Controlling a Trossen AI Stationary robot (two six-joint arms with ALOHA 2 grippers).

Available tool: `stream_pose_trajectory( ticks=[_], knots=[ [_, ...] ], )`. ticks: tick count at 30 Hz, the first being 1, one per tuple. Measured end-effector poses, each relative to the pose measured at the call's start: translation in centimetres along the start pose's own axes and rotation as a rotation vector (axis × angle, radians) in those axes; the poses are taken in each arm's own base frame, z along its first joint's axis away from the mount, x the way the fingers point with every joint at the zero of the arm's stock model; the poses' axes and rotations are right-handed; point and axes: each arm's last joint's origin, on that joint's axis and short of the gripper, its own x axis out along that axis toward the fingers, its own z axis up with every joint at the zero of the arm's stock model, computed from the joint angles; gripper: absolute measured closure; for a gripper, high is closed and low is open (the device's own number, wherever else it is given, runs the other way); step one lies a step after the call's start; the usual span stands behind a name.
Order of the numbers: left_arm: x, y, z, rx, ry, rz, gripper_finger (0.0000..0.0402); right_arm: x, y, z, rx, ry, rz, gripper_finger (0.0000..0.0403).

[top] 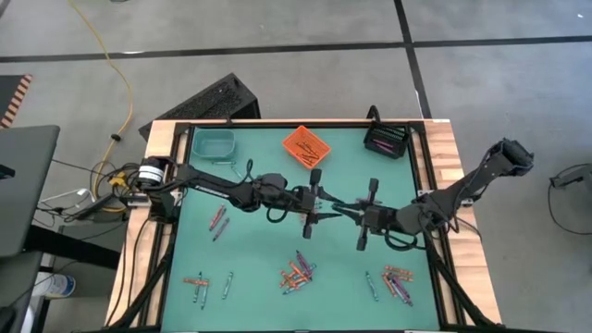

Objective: Sort crayons
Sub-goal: Put the blue crayon into the blue bin

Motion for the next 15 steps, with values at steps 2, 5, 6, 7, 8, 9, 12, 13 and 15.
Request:
stream_pose_trajectory(
  ticks=[2, 5, 6, 7, 8, 9, 12, 13, 15],
  knots=[
    [0.0, -0.05, -0.02, 0.004, 0.004, -0.001, 0.0302, 0.0, 0.0, 0.0, 0.0, 0.0, 0.001, 0.0402],
    [0.0, 0.06, -0.2, 0.005, 0.021, 0.001, 0.0345, -0.05, 0.07, -0.01, -0.003, 0.001, 0.005, 0.0401],
    [-0.01, 0.08, -0.27, 0.01, 0.026, 0.001, 0.0358, -0.07, 0.09, -0.02, -0.004, 0.001, 0.006, 0.0401],
    [-0.04, 0.09, -0.37, 0.018, 0.028, 0.0, 0.0368, -0.09, 0.11, -0.03, -0.006, 0.003, 0.007, 0.0401],
    [-0.06, 0.08, -0.41, 0.029, 0.03, 0.0, 0.0378, -0.12, 0.13, -0.03, -0.005, 0.002, 0.008, 0.0401],
    [-0.06, 0.06, -0.43, 0.038, 0.032, -0.001, 0.0386, -0.16, 0.18, -0.01, -0.005, 0.002, 0.01, 0.04],
    [-0.06, 0.0, -0.56, 0.064, 0.046, -0.006, 0.0393, -0.17, 0.19, -0.1, -0.017, 0.01, 0.006, 0.04],
    [-0.07, -0.01, -0.64, 0.068, 0.054, -0.007, 0.0393, -0.17, 0.21, -0.17, -0.023, 0.015, 0.008, 0.0399],
    [-0.08, -0.05, -0.83, 0.073, 0.073, -0.014, 0.0395, -0.18, 0.26, -0.37, -0.036, 0.031, 0.011, 0.0395]
  ],
)
